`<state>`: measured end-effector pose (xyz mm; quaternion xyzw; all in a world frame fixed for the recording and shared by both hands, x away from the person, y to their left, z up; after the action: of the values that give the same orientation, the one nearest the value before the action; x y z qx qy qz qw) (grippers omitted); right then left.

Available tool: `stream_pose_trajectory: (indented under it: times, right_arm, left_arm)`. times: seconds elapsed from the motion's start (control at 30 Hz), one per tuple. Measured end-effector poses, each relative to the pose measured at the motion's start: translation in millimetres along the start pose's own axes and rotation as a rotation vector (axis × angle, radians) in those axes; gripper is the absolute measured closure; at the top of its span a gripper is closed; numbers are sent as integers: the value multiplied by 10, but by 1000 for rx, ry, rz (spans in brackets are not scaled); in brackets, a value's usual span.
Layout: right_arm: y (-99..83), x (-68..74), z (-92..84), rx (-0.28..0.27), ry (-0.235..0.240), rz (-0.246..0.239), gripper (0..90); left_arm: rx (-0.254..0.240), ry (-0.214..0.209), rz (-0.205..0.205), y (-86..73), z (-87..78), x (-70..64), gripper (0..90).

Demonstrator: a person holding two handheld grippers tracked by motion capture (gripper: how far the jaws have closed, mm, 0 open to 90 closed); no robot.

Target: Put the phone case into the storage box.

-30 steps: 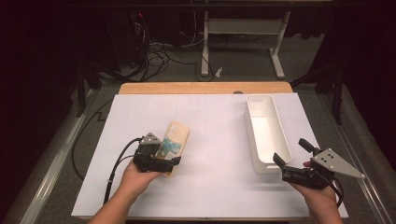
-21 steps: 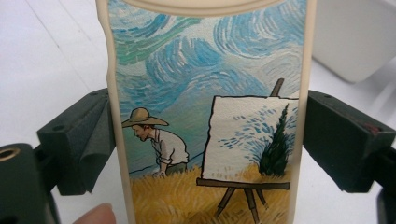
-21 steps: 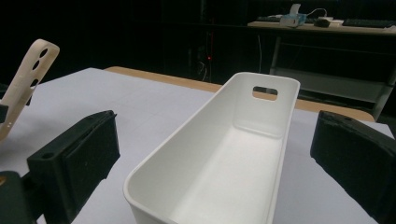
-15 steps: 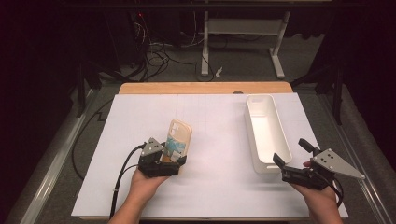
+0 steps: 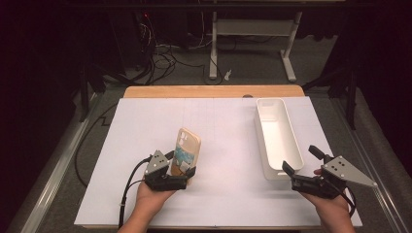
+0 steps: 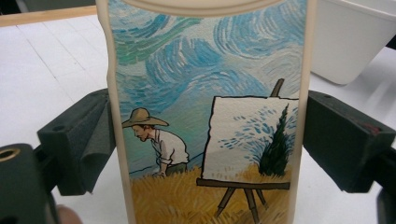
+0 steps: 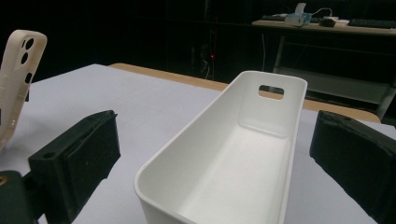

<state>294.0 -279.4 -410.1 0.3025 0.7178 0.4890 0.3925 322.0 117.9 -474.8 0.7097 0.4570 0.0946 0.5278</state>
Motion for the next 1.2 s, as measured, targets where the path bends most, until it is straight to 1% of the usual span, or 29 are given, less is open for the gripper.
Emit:
stream_pose_trajectory:
  times: [0.07, 0.17, 0.2, 0.23, 0.27, 0.33, 0.4, 0.47, 0.53, 0.63, 0.67, 0.7, 0.73, 0.8, 0.87, 0.93, 1.03, 1.13, 1.2]
  right_arm:
    - [-4, 2, -2, 1, 0, 1, 24]
    - [-7, 3, -10, 2, -1, 2, 25]
    - [-8, 1, -11, 2, -1, 3, 25]
    - [-9, -1, -10, 2, -1, 2, 25]
    - [-11, -2, -9, 3, -1, 3, 25]
    - [-12, -2, -8, 4, -1, 2, 25]
    - [-11, -1, -7, 4, 0, 2, 26]
    - [-9, 5, -2, 2, 2, 4, 26]
    - [-7, 11, 2, 3, 6, 3, 26]
    - [1, 18, 6, 2, 9, 0, 26]
    - [5, 19, 7, 1, 12, 1, 27]
    - [9, 21, 10, 0, 17, 3, 30]
    - [14, 22, 12, 0, 19, 0, 30]
    - [19, 28, 21, -1, 22, 0, 29]
    - [22, 34, 28, -3, 23, 0, 25]
    - [25, 40, 31, -6, 27, -5, 16]
    - [26, 49, 43, -8, 35, -8, 2]
    - [36, 50, 45, -12, 28, -5, 1]
    - [47, 48, 50, -11, 30, -5, 1]
  left_arm:
    - [-12, -3, -14, -10, -8, 4, 104]
    - [0, -21, -37, -6, -20, 12, 104]
    - [4, -35, -44, -4, -23, 9, 104]
    - [8, -69, -50, -2, -25, 0, 104]
    - [3, -92, -45, -3, -28, -12, 104]
    - [-7, -93, -15, -7, -24, -38, 104]
    - [-7, -107, -5, -9, -16, -54, 104]
    - [-5, -109, 6, -7, -6, -62, 104]
    - [-12, -125, 18, 1, -3, -78, 104]
    - [-20, -149, 28, 28, 2, -115, 104]
    - [-20, -149, 30, 39, 8, -127, 104]
    - [-19, -160, 24, 49, 16, -139, 104]
    - [-18, -170, 19, 56, 29, -150, 104]
    - [-1, -175, 33, 76, 57, -176, 104]
    - [4, -184, 46, 129, 81, -193, 104]
    - [-4, -183, 64, 211, 90, -209, 104]
    - [-22, -192, 75, 348, 119, -231, 104]
    - [-27, -211, 67, 436, 169, -271, 103]
    - [-26, -226, 58, 447, 210, -297, 103]
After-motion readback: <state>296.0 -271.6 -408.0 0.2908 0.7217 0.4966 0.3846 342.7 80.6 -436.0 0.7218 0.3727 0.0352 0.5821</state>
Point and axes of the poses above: each handheld gripper's, and its own axes: z roughly forward along the jaws, y roughly out of its top, x roughly to its left, the point moved 4 cm from there along z, roughly forward along the jaws, and after that the axes turned 15 degrees about -z, right-handed, at the moved point
